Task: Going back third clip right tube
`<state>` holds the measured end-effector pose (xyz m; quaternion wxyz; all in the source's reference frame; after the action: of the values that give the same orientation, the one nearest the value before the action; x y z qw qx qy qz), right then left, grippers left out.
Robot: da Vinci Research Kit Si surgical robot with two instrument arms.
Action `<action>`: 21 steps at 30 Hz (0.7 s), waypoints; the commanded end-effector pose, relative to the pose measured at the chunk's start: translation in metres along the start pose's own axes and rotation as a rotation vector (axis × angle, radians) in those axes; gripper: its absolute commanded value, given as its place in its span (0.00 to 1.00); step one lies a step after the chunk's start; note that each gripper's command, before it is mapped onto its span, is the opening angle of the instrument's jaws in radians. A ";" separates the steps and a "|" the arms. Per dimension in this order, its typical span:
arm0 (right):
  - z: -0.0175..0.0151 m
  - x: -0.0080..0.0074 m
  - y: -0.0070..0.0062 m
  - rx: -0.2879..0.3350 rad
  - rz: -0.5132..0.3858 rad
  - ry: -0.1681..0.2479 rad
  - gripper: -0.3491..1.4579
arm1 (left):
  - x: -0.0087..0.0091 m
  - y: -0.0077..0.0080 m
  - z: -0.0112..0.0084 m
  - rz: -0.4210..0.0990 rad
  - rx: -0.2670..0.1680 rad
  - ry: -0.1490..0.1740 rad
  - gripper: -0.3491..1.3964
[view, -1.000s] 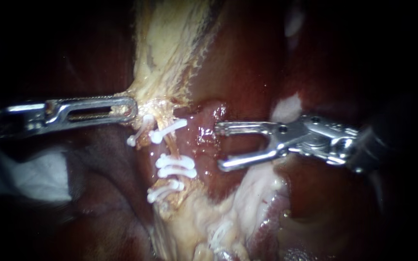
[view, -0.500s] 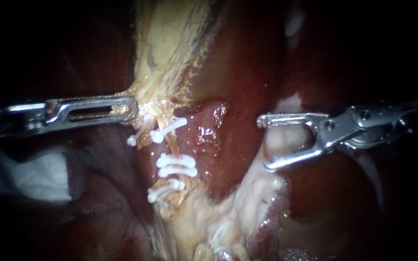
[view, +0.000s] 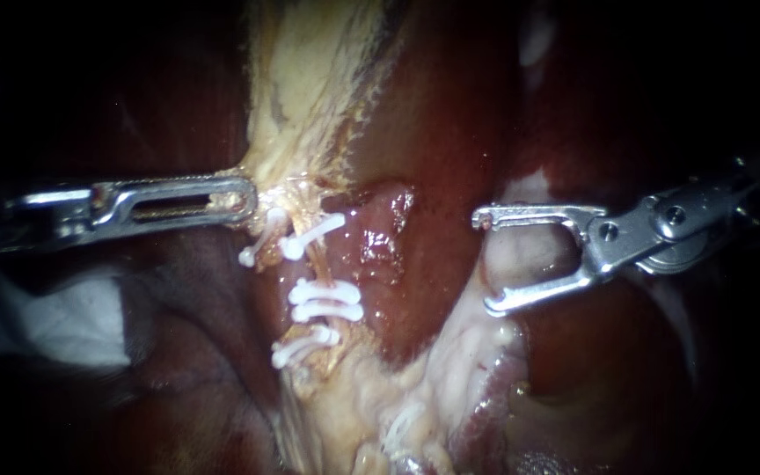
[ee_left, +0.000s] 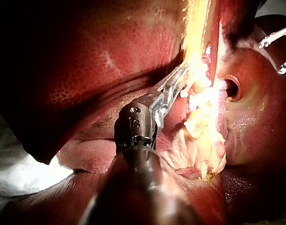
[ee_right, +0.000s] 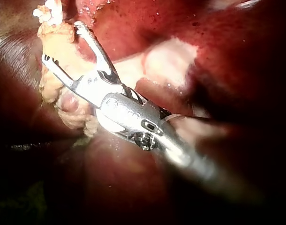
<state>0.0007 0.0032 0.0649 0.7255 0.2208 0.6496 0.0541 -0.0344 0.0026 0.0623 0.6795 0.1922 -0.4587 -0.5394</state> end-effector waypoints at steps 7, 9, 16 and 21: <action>0.0002 0.0003 -0.0005 0.006 -0.001 0.003 0.52 | 0.0012 0.0001 0.0030 0.009 -0.002 0.024 0.00; 0.0002 0.0003 -0.0006 0.006 -0.001 0.003 0.52 | 0.0017 0.0002 0.0040 0.011 -0.002 0.033 0.00; 0.0002 0.0004 -0.0006 0.006 -0.001 0.003 0.52 | 0.0026 0.0004 0.0065 0.017 -0.002 0.046 0.00; 0.0002 0.0004 -0.0006 0.006 -0.001 0.003 0.52 | 0.0031 0.0008 0.0078 0.027 -0.003 0.054 0.00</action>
<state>0.0008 0.0027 0.0643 0.7237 0.2226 0.6511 0.0520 -0.0406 0.0019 0.0682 0.6994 0.2001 -0.4425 -0.5244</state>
